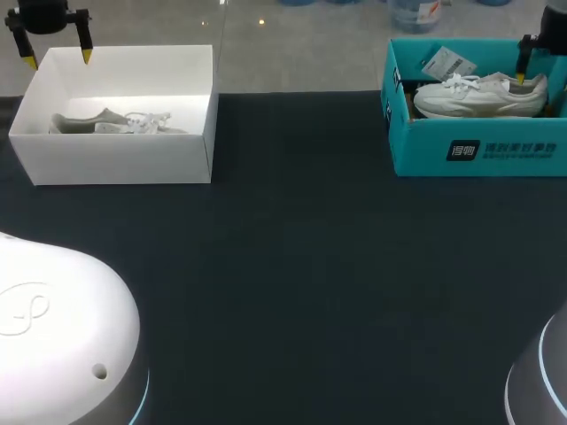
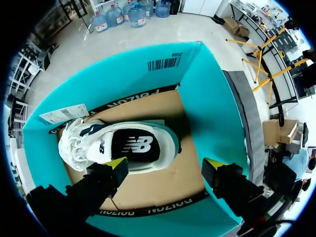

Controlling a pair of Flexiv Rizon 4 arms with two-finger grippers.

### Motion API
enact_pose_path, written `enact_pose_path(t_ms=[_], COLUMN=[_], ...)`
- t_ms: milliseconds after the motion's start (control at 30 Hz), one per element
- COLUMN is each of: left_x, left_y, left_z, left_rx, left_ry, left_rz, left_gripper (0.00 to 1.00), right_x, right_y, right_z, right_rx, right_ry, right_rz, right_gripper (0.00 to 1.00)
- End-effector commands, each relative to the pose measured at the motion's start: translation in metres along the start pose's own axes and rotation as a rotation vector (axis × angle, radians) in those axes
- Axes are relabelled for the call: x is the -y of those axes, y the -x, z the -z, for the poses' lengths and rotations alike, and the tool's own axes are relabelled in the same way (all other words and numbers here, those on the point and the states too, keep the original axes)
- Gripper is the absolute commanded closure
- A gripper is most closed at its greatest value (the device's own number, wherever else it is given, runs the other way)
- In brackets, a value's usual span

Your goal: Take the shoe out of the shoebox, open the shoe tongue, remove and reinsert the insole, then place the shoe into the shoebox

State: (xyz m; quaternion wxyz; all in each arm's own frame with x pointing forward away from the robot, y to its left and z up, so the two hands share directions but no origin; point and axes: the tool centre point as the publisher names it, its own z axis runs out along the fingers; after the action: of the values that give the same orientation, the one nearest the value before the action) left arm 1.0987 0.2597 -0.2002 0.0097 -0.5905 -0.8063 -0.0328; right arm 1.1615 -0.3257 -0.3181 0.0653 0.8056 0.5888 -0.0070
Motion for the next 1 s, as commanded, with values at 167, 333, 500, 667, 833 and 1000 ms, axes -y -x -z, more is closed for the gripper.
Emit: enact_pose_path(t_ms=[167,333,500,667,833,1000], left_x=[0.000,0.000,0.000,0.000,0.000,0.000], left_y=[0.000,0.000,0.000,0.000,0.000,0.000], left_z=[0.000,0.000,0.000,0.000,0.000,0.000], left_rx=[-0.001,-0.001,-0.001,-0.001,-0.001,-0.001], left_ry=[0.001,0.001,0.001,0.001,0.001,0.001], left_rz=[-0.001,-0.001,-0.001,-0.001,-0.001,-0.001], left_gripper=[0.00,0.00,0.00,0.00,0.00,0.00], right_x=[-0.019,-0.024,-0.023,-0.021,-0.019,-0.017], right_y=[0.006,0.005,0.004,0.006,0.007,0.008], right_z=[-0.021,-0.033,-0.048,-0.063,-0.073,-0.081], right_rx=[0.013,0.019,0.018,0.017,0.019,0.024], right_ry=[-0.085,-0.091,-0.115,-0.137,-0.156,-0.180], right_rz=[0.000,0.012,0.014,0.002,-0.004,-0.004], right_gripper=[0.00,0.00,0.00,0.00,0.00,0.24])
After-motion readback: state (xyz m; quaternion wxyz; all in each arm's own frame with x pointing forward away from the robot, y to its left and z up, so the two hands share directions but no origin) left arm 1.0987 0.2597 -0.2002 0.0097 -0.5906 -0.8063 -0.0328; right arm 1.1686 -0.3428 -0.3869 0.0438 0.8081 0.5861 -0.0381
